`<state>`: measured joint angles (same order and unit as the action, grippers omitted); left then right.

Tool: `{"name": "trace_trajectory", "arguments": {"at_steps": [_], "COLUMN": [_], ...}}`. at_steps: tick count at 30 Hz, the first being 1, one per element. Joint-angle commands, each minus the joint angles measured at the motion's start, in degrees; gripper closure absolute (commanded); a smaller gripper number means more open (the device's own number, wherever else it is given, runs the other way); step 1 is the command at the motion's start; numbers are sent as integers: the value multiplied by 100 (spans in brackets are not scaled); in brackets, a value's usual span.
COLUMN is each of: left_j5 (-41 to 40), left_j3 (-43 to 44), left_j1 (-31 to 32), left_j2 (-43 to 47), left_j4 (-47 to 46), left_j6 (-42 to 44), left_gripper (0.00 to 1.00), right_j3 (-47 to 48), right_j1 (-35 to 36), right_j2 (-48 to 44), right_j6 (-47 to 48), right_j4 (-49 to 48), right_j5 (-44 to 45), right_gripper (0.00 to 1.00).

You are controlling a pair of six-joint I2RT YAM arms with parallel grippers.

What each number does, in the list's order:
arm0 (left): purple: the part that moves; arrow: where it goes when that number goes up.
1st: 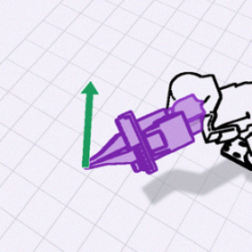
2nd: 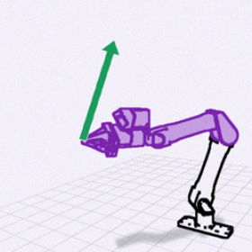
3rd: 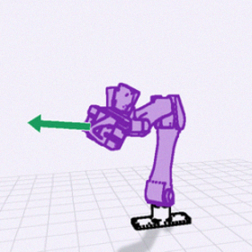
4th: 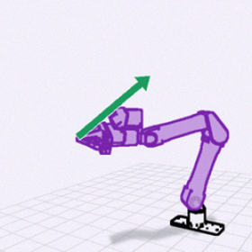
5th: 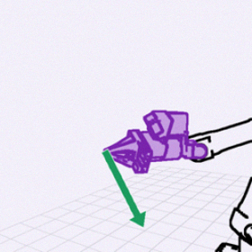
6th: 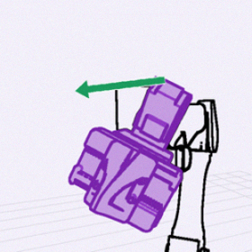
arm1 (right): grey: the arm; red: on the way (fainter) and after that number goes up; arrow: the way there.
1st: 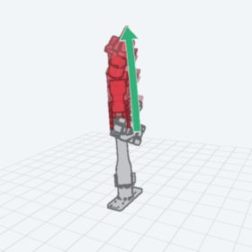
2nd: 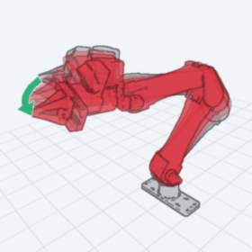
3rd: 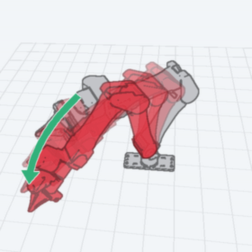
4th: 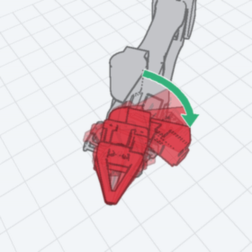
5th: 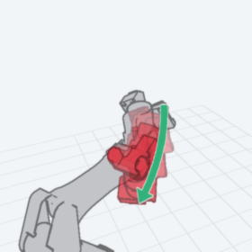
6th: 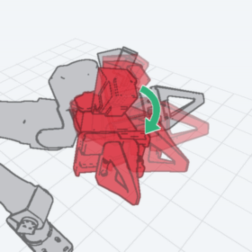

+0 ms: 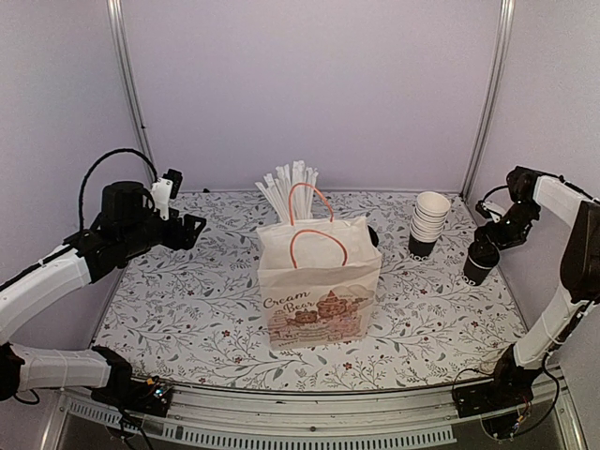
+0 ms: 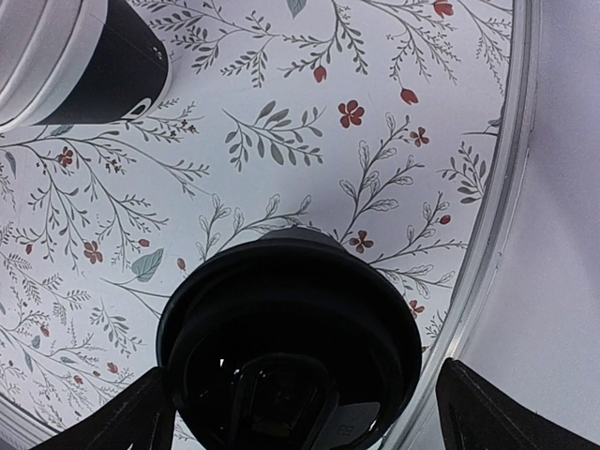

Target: Pack the takeout coffee

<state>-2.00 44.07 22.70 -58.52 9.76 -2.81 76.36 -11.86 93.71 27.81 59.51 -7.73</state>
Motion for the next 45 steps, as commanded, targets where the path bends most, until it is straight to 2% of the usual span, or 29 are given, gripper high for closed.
{"name": "trace_trajectory", "arguments": {"at_steps": [1,11,15,17,29,45], "left_j5": [-29,-61,-64,-64,-55,-64], "left_j3": [33,31,40,40,49,40], "left_j1": [-57,-63,-64,-64,-63,-62], "left_j2": [54,12,0,-6,-8,37], "left_j4": [-28,-21,-18,-22,-18,-8], "left_j6": [44,45,48,44,35,26], "left_gripper": [18,18,18,18,18,18], "right_j3": [175,256,257,242,98,-155], "right_j1": [80,184,191,184,194,195], "right_j2": [-122,17,42,63,-82,15], "right_j6": [37,69,68,51,-6,13], "right_j4": [-31,-97,-72,-62,172,186], "right_j5": [133,179,218,245,334,402], "right_gripper": [1,1,14,16,13,15]}}
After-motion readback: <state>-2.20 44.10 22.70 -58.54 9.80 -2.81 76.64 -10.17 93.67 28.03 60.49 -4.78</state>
